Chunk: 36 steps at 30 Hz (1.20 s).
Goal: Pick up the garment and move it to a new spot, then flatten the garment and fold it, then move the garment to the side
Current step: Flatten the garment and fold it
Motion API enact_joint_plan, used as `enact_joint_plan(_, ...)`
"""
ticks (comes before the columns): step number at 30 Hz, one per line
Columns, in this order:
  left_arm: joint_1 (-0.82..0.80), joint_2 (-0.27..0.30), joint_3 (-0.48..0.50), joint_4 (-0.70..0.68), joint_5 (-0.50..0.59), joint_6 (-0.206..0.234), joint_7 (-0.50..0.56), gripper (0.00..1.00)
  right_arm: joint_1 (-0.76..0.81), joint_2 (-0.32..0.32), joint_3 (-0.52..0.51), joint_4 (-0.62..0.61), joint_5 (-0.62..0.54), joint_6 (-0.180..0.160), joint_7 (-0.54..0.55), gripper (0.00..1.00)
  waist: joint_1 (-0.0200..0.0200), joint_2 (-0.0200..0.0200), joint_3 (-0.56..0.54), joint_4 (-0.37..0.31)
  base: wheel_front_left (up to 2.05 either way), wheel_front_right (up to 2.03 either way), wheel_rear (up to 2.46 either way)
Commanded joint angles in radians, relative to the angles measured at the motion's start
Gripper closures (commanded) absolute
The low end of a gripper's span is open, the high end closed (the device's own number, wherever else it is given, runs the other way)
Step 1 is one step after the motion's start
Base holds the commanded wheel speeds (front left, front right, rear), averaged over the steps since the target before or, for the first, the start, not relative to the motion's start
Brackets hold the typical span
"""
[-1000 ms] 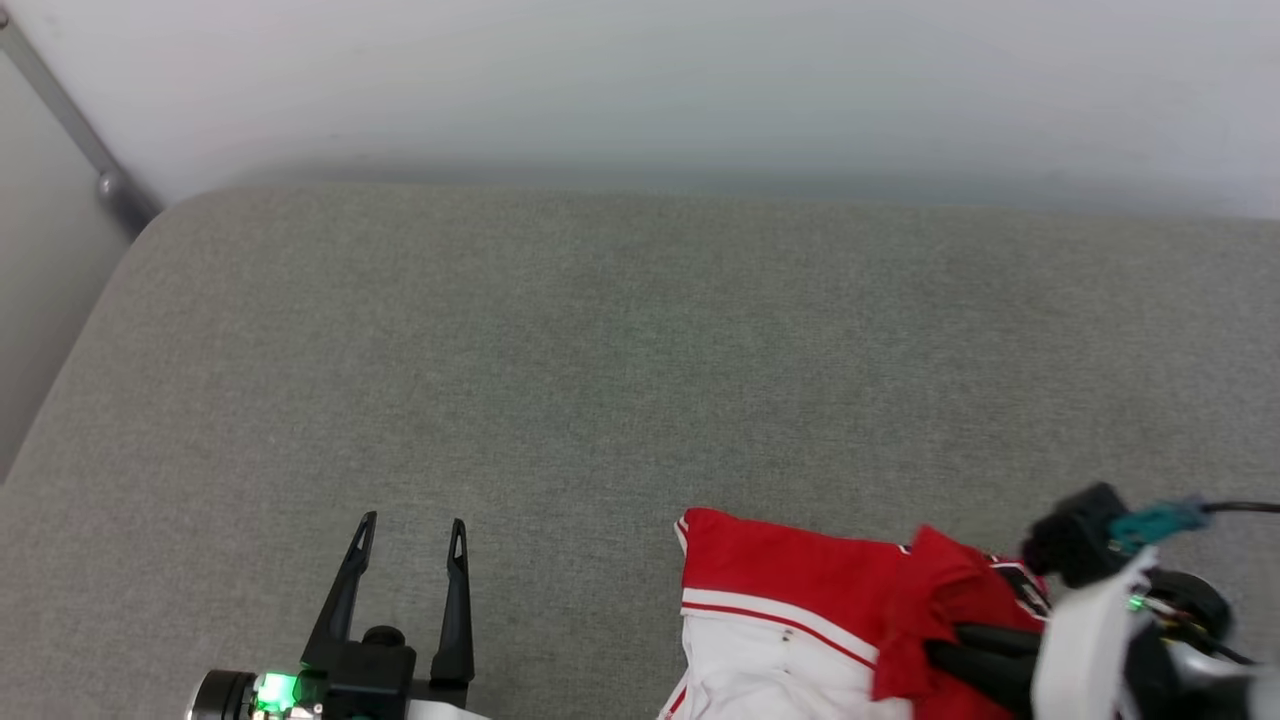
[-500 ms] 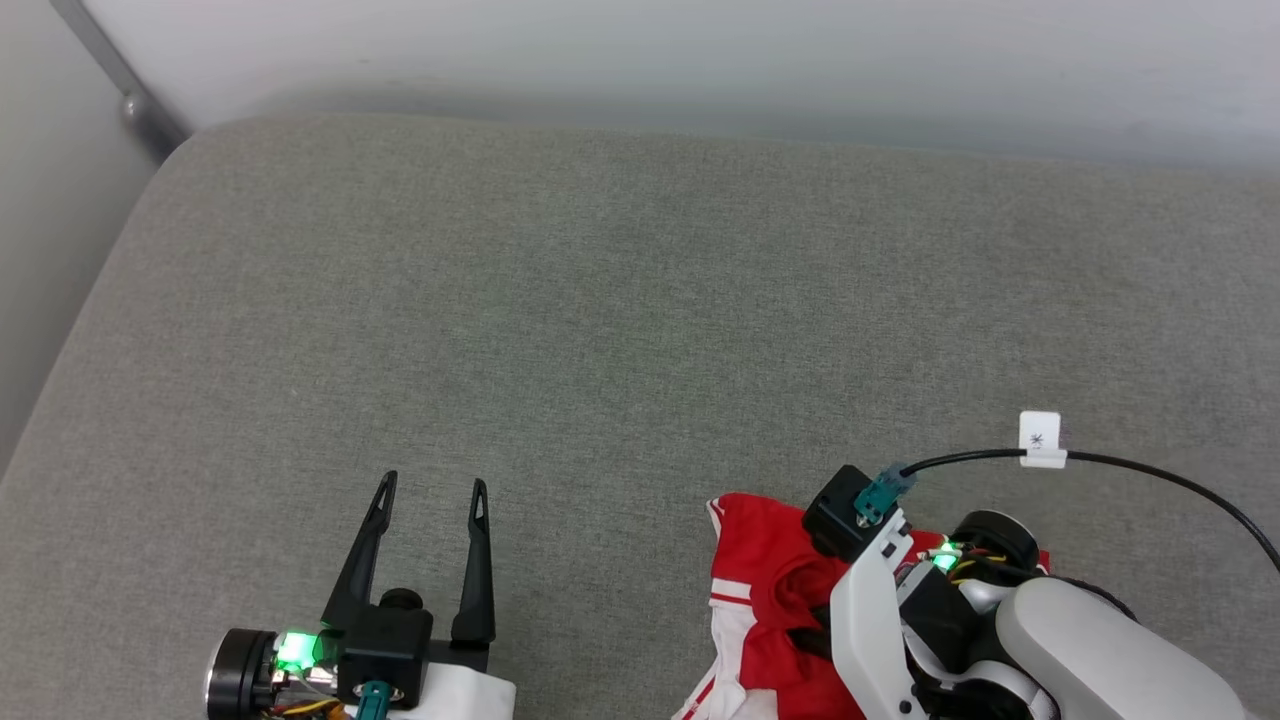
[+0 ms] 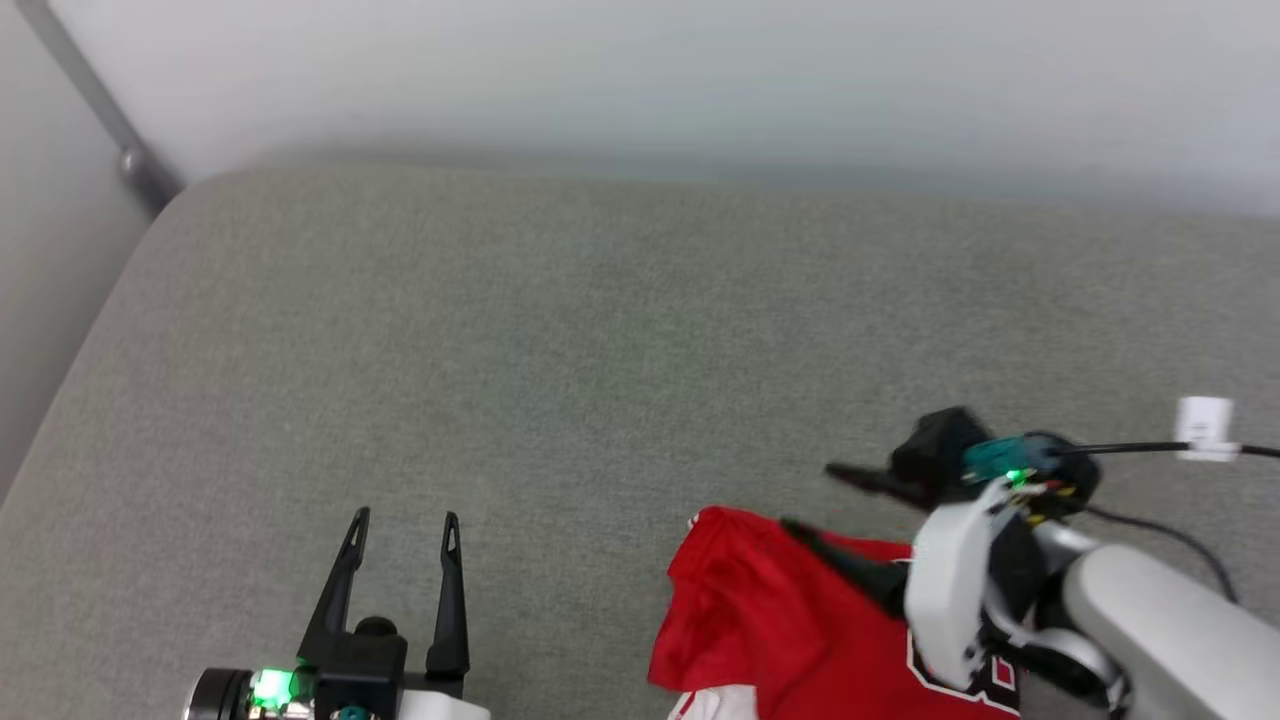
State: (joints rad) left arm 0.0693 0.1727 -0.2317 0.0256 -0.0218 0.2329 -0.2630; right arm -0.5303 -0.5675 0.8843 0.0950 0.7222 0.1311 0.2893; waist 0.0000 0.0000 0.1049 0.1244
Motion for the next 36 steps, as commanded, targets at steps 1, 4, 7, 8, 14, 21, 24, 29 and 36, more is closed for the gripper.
enact_joint_plan(1, 0.017, 0.001, 0.003, -0.003, 0.000, -0.002, -0.002, 0.00, 0.027, -0.013, -0.039, -0.013, -0.027, -0.001, -0.041, 0.00, 0.0000, 0.0000, -0.038, -0.029, 0.00, 0.00, 0.00)
enact_joint_plan(4, 0.036, 0.002, 0.006, -0.007, 0.004, -0.003, -0.002, 0.00, 0.064, -0.017, -0.165, -0.017, -0.102, -0.001, -0.144, 0.00, 0.0000, 0.0000, -0.071, -0.053, 0.00, 0.00, 0.00)
enact_joint_plan(7, 0.050, 0.001, 0.007, -0.010, 0.006, -0.003, -0.002, 0.00, 0.102, 0.006, -0.267, -0.006, -0.156, -0.001, -0.214, 0.00, 0.0000, 0.0000, -0.088, -0.068, 0.00, 0.00, 0.00)
enact_joint_plan(8, 0.053, 0.001, 0.007, -0.010, 0.006, -0.004, -0.002, 0.00, 0.122, 0.014, -0.318, 0.003, -0.192, -0.001, -0.246, 0.00, 0.0000, 0.0000, -0.095, -0.075, 0.00, 0.00, 0.00)
enact_joint_plan(14, 0.067, -0.003, 0.014, -0.019, 0.006, -0.010, -0.002, 0.00, 0.267, 0.124, -0.592, 0.046, -0.375, -0.001, -0.431, 0.00, 0.0000, 0.0000, -0.111, -0.098, 0.00, 0.00, 0.00)
enact_joint_plan(21, 0.077, -0.007, 0.025, -0.032, 0.001, -0.014, -0.002, 0.00, 0.444, 0.289, -0.808, 0.028, -0.498, -0.001, -0.539, 0.00, 0.0000, 0.0000, -0.118, -0.099, 0.00, 0.00, 0.00)
enact_joint_plan(24, 0.087, -0.009, 0.031, -0.038, -0.003, -0.018, -0.002, 0.00, 0.511, 0.365, -0.867, -0.002, -0.526, -0.001, -0.551, 0.00, 0.0000, 0.0000, -0.122, -0.097, 0.00, 0.00, 0.00)
enact_joint_plan(29, 0.090, -0.011, 0.036, -0.043, -0.006, -0.028, -0.002, 0.00, 0.603, 0.463, -0.936, -0.070, -0.554, -0.001, -0.555, 0.00, 0.0000, 0.0000, -0.126, -0.089, 0.00, 0.00, 0.00)
enact_joint_plan(36, 0.097, -0.018, 0.044, -0.049, -0.003, -0.039, -0.002, 0.00, 0.698, 0.513, -0.969, -0.139, -0.558, -0.001, -0.554, 0.00, 0.0000, 0.0000, -0.130, -0.078, 0.00, 0.00, 0.00)
